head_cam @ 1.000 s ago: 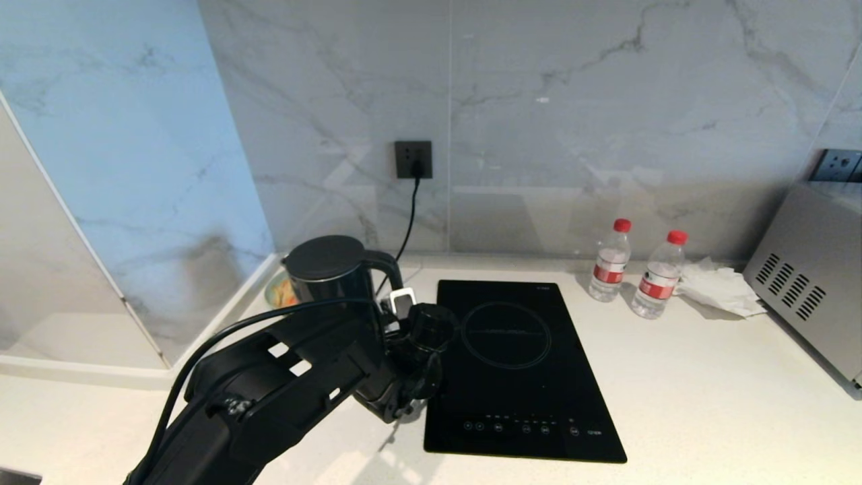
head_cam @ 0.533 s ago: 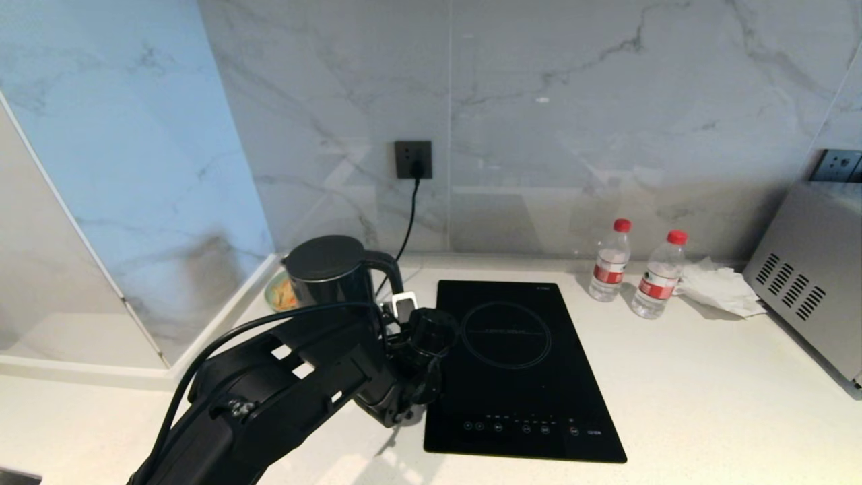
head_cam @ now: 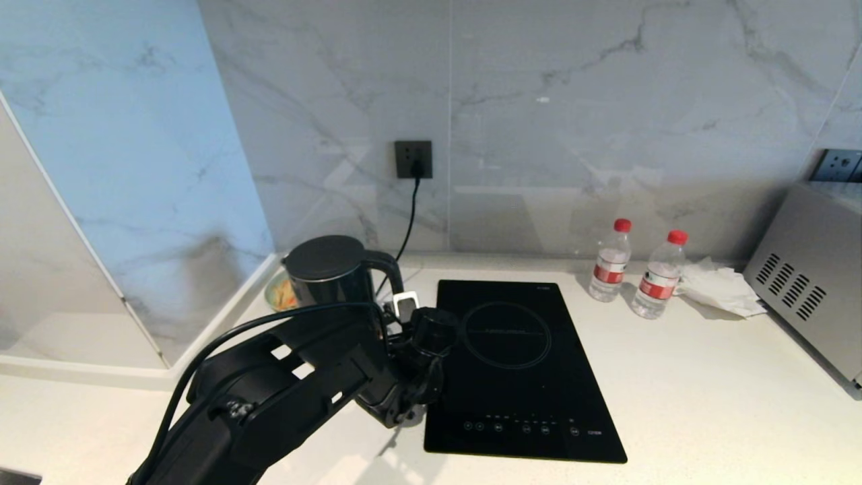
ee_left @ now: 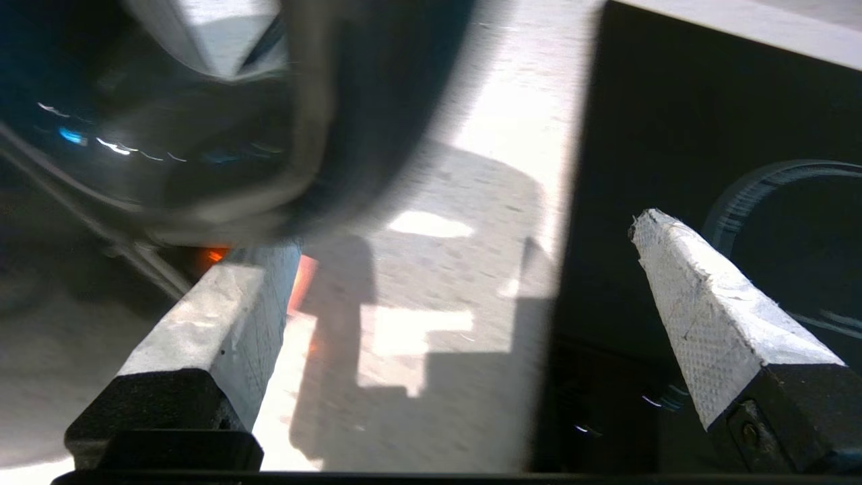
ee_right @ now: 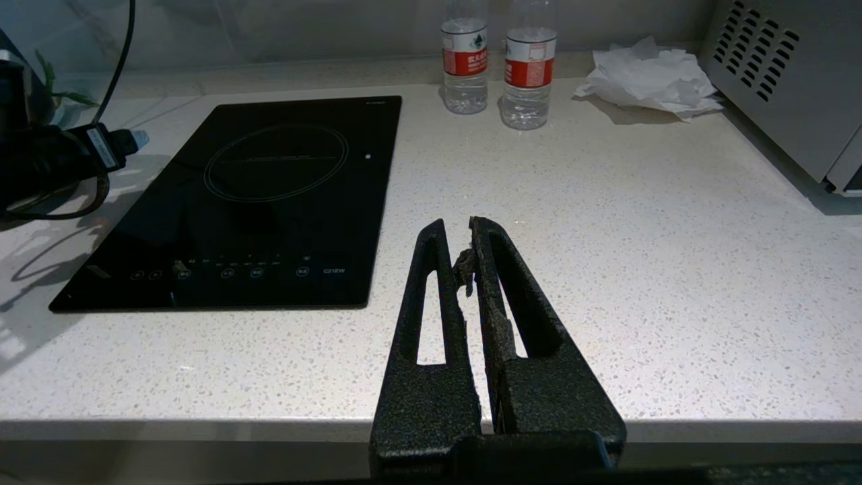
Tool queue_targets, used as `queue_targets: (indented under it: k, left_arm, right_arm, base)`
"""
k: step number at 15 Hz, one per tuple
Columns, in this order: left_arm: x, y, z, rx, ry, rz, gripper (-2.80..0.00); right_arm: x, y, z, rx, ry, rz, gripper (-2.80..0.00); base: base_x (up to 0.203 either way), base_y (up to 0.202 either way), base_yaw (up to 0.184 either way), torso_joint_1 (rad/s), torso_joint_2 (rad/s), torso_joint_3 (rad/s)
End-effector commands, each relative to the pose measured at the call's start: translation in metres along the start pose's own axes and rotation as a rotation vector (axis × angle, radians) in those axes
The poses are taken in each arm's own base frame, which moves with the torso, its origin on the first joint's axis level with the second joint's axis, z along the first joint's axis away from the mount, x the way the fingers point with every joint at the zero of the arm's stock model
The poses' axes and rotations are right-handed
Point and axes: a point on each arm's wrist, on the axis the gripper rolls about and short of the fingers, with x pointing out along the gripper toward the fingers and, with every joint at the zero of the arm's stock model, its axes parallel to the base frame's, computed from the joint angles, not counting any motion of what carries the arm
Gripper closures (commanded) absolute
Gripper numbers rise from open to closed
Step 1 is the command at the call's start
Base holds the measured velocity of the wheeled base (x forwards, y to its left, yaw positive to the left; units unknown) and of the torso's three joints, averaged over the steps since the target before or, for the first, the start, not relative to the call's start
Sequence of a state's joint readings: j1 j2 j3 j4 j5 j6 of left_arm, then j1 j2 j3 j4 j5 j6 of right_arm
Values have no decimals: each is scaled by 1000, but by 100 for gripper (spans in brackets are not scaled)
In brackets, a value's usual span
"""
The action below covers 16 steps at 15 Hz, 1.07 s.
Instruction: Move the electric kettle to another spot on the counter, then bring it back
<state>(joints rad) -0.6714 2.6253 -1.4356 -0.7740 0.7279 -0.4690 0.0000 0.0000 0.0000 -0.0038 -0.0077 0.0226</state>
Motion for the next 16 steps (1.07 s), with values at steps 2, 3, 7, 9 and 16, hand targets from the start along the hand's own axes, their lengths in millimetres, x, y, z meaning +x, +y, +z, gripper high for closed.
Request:
queue_targets:
  k: [2, 3, 7, 9, 16]
  left_arm:
    - [-13, -1, 2, 8, -11, -29, -280]
    - [-14, 1, -1, 19, -4, -29, -280]
    - [-20, 5, -9, 65, 23, -30, -280]
    - [-21, 6, -12, 92, 42, -48, -280]
    - [-26, 15, -25, 181, 97, -59, -280]
  right_arm:
    - [0, 0, 0, 0, -1, 0, 0]
    - [0, 0, 0, 0, -1, 0, 0]
    - [0, 0, 0, 0, -1, 0, 0]
    - [0, 0, 0, 0, -1, 0, 0]
    - [0, 0, 0, 0, -1, 0, 0]
  base:
    - [0, 0, 0, 0, 0, 0]
    - [0, 0, 0, 0, 0, 0]
    - [0, 0, 0, 0, 0, 0]
    - [0, 0, 0, 0, 0, 0]
    - [0, 0, 0, 0, 0, 0]
